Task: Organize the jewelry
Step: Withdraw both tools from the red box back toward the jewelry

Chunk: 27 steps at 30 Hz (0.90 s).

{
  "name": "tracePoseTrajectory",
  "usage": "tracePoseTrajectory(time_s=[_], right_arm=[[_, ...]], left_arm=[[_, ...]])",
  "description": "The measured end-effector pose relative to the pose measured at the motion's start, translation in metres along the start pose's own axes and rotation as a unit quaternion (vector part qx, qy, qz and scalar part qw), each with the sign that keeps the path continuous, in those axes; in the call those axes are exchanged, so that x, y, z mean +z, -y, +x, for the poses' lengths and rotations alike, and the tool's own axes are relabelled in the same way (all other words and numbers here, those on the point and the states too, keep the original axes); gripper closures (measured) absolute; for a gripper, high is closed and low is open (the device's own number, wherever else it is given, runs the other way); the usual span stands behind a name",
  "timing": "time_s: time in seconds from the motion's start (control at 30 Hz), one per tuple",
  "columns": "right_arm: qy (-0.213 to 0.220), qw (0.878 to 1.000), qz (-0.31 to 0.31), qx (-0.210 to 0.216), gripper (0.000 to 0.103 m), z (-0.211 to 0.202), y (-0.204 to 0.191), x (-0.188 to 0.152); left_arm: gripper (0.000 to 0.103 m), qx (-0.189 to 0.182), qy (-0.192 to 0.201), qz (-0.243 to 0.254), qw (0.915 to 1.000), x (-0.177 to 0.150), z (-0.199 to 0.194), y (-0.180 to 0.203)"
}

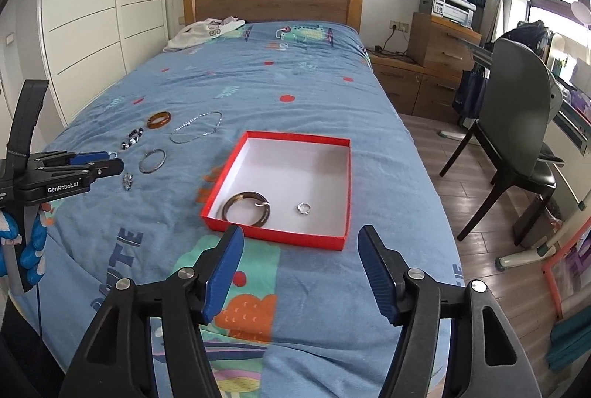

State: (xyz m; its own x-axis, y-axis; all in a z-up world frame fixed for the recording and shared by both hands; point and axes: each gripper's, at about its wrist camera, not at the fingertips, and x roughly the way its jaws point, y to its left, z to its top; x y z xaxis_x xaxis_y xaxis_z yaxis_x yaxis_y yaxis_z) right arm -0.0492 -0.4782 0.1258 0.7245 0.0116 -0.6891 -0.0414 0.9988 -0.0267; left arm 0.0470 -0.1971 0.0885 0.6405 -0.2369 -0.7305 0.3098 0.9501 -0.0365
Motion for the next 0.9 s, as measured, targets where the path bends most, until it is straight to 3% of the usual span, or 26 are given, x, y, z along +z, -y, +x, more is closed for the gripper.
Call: tracePoseTrajectory(time_s=[0.3, 0.53, 0.7, 0.9], right_arm=[[0.031, 0.999, -0.024, 0.030, 0.037, -0.020, -0.056, 0.017], [0.049, 0.996, -0.046, 0.061, 0.037, -0.026, -0.096, 0.032], [0.056, 0.994, -0.055, 0.082, 0.037, -0.020, -0.119, 0.043], [0.053, 0.991, -0.058, 0.109, 0.037, -0.001, -0.140, 0.051]], left_arm=[[0.066, 0.070, 0.035, -0.050, 0.9957, -0.026, -0.069, -0.123], [0.066, 0.140, 0.056, -0.110, 0.9825, -0.045, -0.114, -0.218], [0.066, 0.171, 0.067, -0.138, 0.9732, -0.057, -0.139, -0.261], [0.066, 0.181, 0.056, -0.164, 0.9682, -0.072, -0.131, -0.283]])
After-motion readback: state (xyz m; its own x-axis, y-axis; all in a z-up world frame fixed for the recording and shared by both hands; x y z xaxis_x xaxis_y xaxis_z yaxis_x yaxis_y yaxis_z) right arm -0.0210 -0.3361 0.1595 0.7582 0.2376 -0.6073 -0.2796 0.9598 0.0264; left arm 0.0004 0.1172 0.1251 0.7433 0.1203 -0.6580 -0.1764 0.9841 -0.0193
